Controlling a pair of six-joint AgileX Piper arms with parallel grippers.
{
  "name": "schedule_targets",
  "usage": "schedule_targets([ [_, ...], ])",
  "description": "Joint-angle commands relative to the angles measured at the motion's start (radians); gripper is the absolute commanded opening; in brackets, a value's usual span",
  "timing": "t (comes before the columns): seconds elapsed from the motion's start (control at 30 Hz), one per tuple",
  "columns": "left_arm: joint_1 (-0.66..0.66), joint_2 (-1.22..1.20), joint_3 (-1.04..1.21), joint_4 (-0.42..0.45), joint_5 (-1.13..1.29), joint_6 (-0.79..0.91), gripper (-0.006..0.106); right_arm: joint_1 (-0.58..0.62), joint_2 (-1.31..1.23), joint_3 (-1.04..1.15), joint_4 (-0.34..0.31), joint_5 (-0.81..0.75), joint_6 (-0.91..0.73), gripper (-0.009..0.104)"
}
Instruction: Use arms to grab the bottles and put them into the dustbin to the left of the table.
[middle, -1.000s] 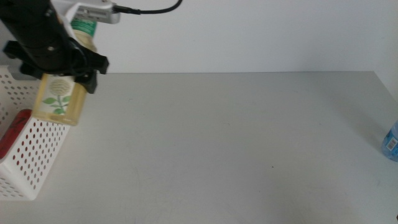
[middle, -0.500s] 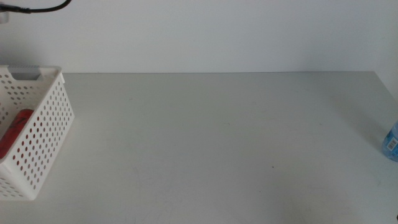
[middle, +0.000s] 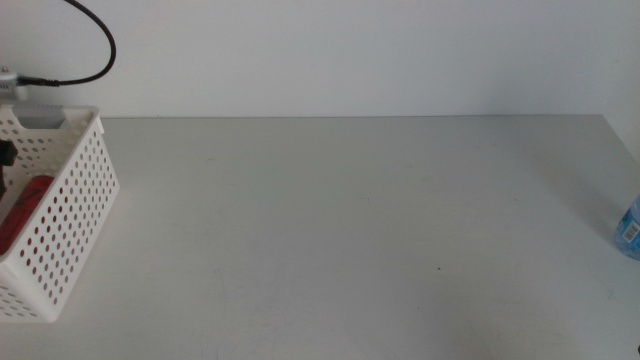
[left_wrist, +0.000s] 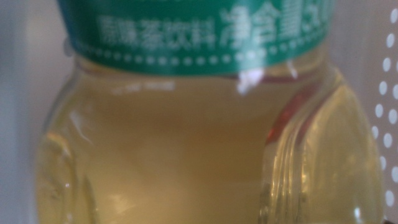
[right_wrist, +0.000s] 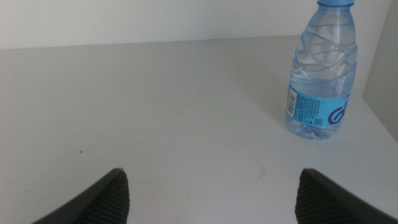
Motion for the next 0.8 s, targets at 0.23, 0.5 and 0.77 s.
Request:
schedule_targets([
  [0.23, 0.0, 0.002, -0.038, -0.028, -0.055, -0.003, 0.051, -0.005, -0.022, -0.01, -0.009, -0.07, -0.009, 0.071],
  [0.5, -0.005, 0.002, -0.038, -0.06, -0.066, 0.012, 0.094, -0.005, -0.022, -0.01, -0.009, -0.07, -0.009, 0.071],
  [0.77, -0.05, -0.044, -0.043, -0.063, 0.025, -0.018, 0.094, -0.005, -0.022, -0.01, -0.009, -0.07, -0.009, 0.071],
])
